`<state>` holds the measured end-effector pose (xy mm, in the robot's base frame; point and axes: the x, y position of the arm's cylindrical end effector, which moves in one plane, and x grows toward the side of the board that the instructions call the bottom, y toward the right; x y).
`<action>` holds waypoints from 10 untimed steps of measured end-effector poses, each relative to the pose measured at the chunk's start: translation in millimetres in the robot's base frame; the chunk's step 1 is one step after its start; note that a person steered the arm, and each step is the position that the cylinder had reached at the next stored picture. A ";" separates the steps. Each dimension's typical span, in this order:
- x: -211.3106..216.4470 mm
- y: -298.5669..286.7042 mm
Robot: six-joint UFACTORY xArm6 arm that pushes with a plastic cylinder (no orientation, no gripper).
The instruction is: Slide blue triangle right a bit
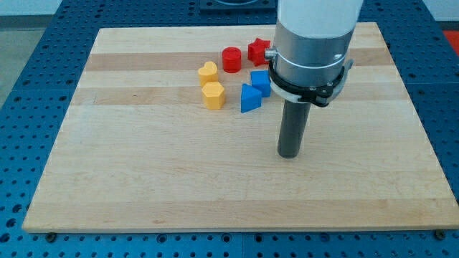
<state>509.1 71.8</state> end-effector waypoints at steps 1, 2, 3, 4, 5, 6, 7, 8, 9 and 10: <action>-47.5 -53.2; -75.8 -76.1; -75.8 -76.1; -77.7 -76.9; -76.7 -99.4; -77.1 -108.0; -92.4 -87.6; -102.1 -80.8; -104.0 -87.1; -112.9 -94.3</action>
<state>396.2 -22.5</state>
